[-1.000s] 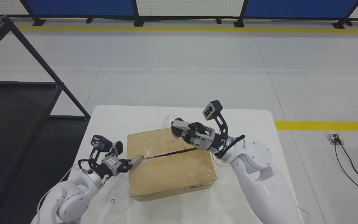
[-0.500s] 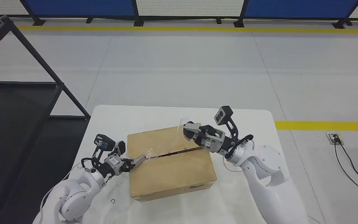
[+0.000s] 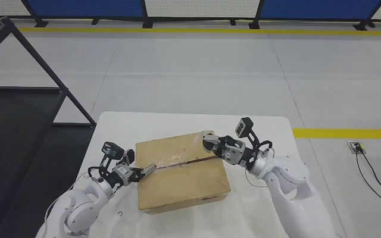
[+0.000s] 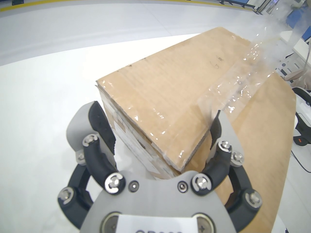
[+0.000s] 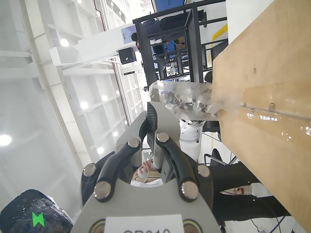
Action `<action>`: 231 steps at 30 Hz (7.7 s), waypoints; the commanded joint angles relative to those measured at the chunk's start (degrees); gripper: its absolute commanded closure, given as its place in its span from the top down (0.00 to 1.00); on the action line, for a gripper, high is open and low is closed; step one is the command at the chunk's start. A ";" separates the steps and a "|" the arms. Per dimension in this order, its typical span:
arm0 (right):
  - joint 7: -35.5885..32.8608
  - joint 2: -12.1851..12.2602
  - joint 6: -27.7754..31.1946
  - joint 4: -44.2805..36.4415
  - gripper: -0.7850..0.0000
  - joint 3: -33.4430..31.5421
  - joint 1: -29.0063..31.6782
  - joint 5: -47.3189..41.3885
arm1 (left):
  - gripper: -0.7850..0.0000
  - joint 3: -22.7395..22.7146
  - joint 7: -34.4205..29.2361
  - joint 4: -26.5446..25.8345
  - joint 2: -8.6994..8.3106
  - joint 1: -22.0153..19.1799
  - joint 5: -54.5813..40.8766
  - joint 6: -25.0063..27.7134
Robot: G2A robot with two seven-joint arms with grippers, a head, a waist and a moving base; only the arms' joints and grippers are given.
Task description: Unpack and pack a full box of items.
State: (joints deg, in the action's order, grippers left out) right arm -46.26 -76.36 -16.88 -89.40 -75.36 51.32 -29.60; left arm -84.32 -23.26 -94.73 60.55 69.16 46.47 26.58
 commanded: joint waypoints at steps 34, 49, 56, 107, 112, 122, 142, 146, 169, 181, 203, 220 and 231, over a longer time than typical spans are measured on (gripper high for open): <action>-1.91 3.18 -9.20 3.24 0.34 -3.83 2.00 0.06 | 1.00 1.31 -0.83 0.76 -0.21 -1.24 0.29 -1.07; -2.17 4.73 -11.20 2.95 0.48 -5.50 2.50 1.19 | 1.00 1.84 -1.38 1.28 -0.29 -2.23 0.24 -1.08; -3.16 5.55 -12.74 3.39 0.83 -5.58 2.30 3.00 | 1.00 2.11 -1.43 1.50 -0.30 -2.50 0.13 -1.30; -10.27 5.37 -16.69 16.81 0.00 14.21 -16.92 10.59 | 1.00 -8.86 8.18 -1.86 -1.12 4.63 -4.91 -3.73; -10.13 5.29 -16.07 16.63 0.00 16.00 -17.73 12.13 | 1.00 -8.91 8.29 -1.67 -1.11 4.88 -5.09 -3.80; -9.85 5.10 -13.46 15.41 0.00 19.52 -19.10 16.30 | 1.00 -9.22 9.09 -1.27 -1.08 5.48 -5.80 -3.44; -8.93 1.02 -9.04 22.24 0.00 29.70 -26.31 14.50 | 1.00 -11.77 10.86 -0.77 -1.18 7.61 -7.41 -2.72; -7.76 0.08 -8.01 22.71 0.00 32.44 -27.86 17.12 | 1.00 -12.49 11.12 -0.89 -1.22 8.18 -7.71 -2.44; -2.36 -5.77 -5.76 23.91 0.00 41.75 -31.59 21.47 | 1.00 -16.28 14.09 -1.55 -1.23 12.51 -9.36 -1.67; -1.94 -9.69 -1.68 29.37 0.00 43.80 -35.22 19.83 | 1.00 -16.36 13.17 -0.15 -1.15 14.13 -10.40 -0.17; -4.27 -14.14 3.18 36.46 0.00 44.68 -36.65 19.14 | 1.00 -3.15 8.80 5.73 -0.18 6.09 -0.96 -1.63; -8.60 -14.44 5.14 37.02 0.00 42.25 -36.21 21.35 | 1.00 -1.67 8.91 6.67 -0.03 4.48 -0.05 -0.63; -9.58 -13.43 3.93 35.52 0.00 39.76 -34.59 24.19 | 1.00 -4.36 10.62 5.94 -0.14 4.70 -2.40 -2.22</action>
State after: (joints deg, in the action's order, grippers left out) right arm -55.79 -89.97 -12.78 -53.84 -35.17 16.65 -5.67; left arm -87.92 -12.82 -88.73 60.49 73.51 44.43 24.47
